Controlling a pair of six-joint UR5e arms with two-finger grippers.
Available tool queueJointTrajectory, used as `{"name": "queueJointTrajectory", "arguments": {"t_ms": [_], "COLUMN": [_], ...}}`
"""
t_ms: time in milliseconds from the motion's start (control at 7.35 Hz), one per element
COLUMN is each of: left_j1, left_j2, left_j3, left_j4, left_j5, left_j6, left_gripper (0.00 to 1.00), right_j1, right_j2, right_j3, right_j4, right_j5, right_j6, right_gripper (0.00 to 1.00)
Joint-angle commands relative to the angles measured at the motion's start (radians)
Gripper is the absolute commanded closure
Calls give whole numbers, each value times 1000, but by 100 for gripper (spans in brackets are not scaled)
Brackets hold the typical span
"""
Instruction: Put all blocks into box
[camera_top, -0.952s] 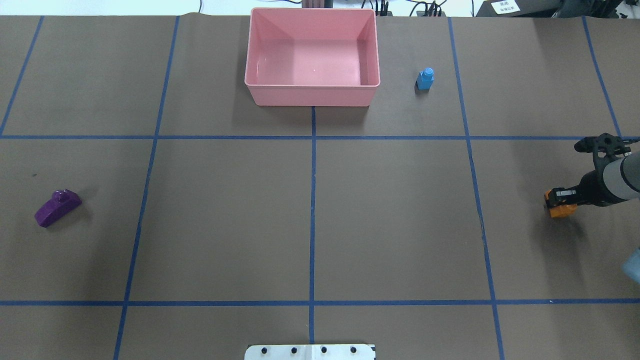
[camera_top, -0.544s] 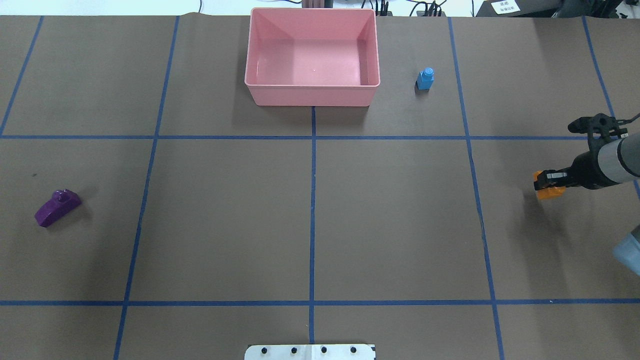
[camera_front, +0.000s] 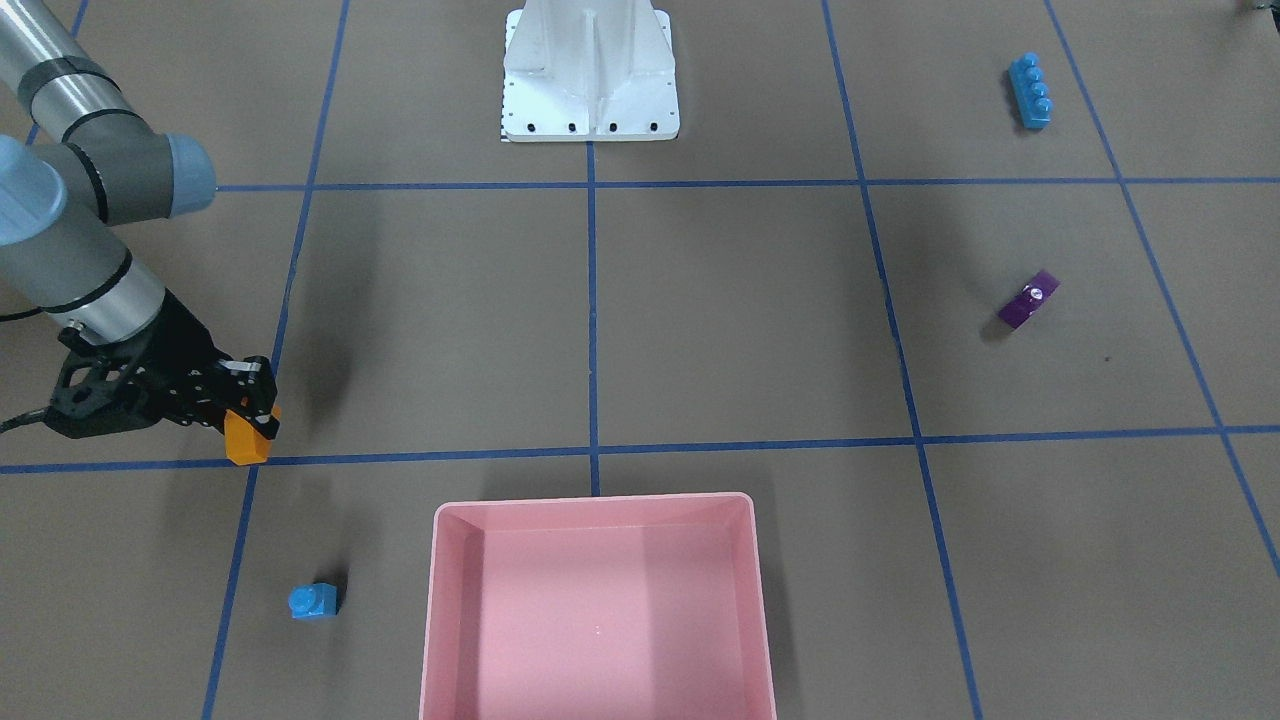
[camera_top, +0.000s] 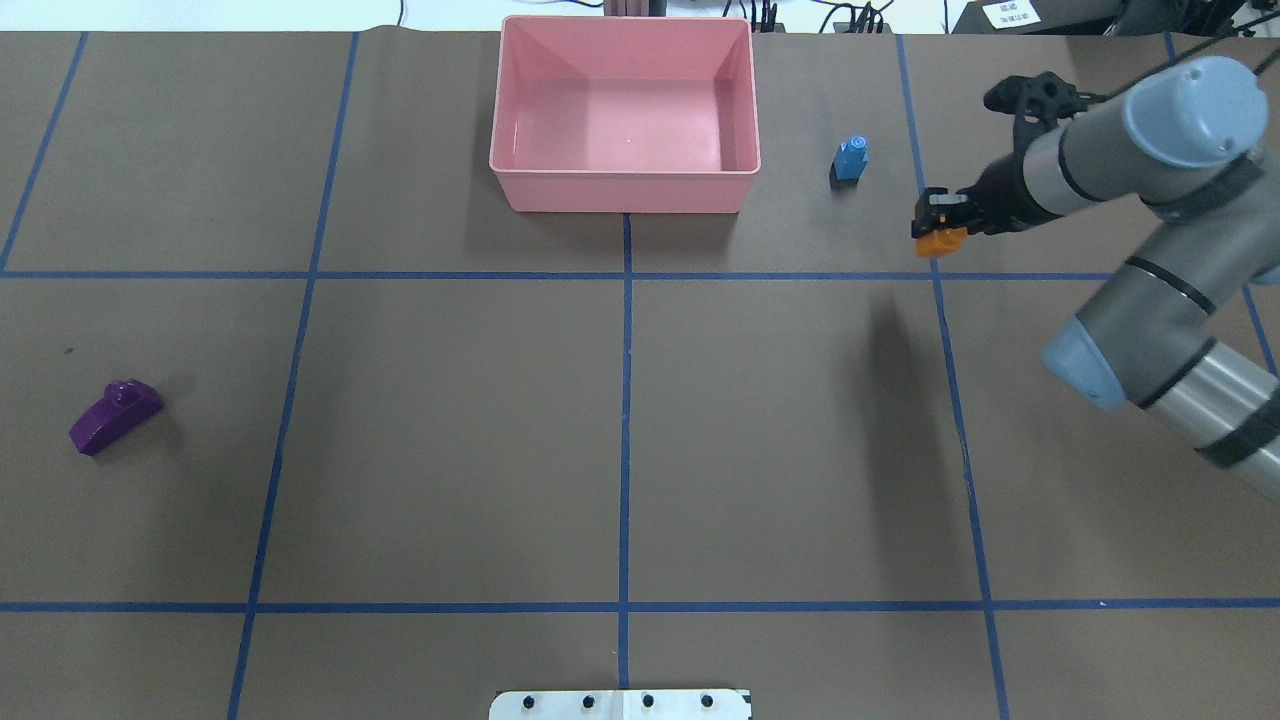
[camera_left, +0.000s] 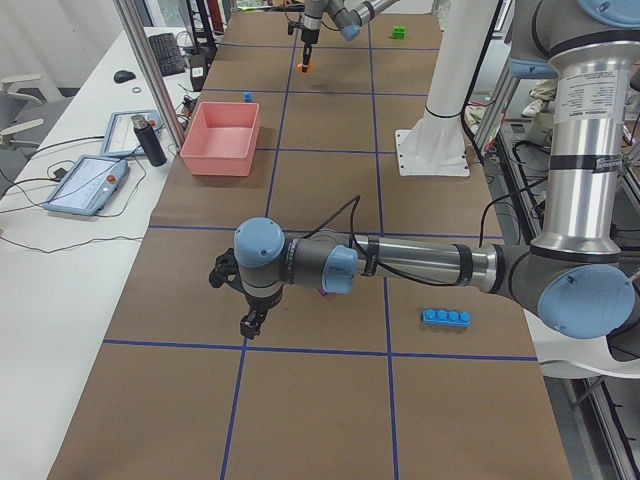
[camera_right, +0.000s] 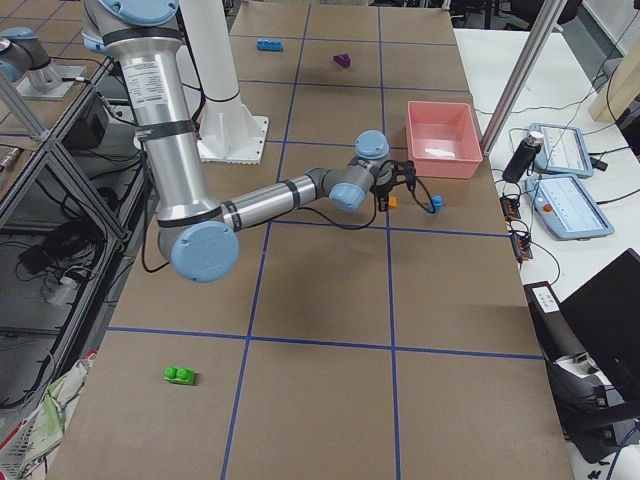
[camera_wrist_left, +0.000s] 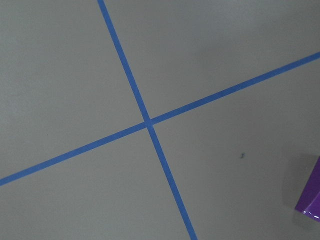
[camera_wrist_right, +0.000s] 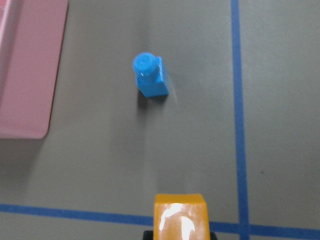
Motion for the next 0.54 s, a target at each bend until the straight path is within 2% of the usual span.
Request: {"name": "queueJointTrajectory", "arguments": {"t_ms": [0, 136, 408], "left_j1": [20, 34, 66], "left_j2": [-45, -47, -47], "left_j3": [70, 78, 80], "left_j4": [-82, -104, -162], "left_j5": [-1, -1, -1], "left_j6": [-76, -111, -206], "left_gripper": [0, 0, 0], "right_j1": [-5, -5, -3], "right_j2": [364, 525, 717], "right_j3": [-185, -338, -602], "right_j4": [-284, -332, -322], "right_j5": [-42, -59, -125], "right_j6": [6, 7, 16], "right_gripper": [100, 100, 100]}}
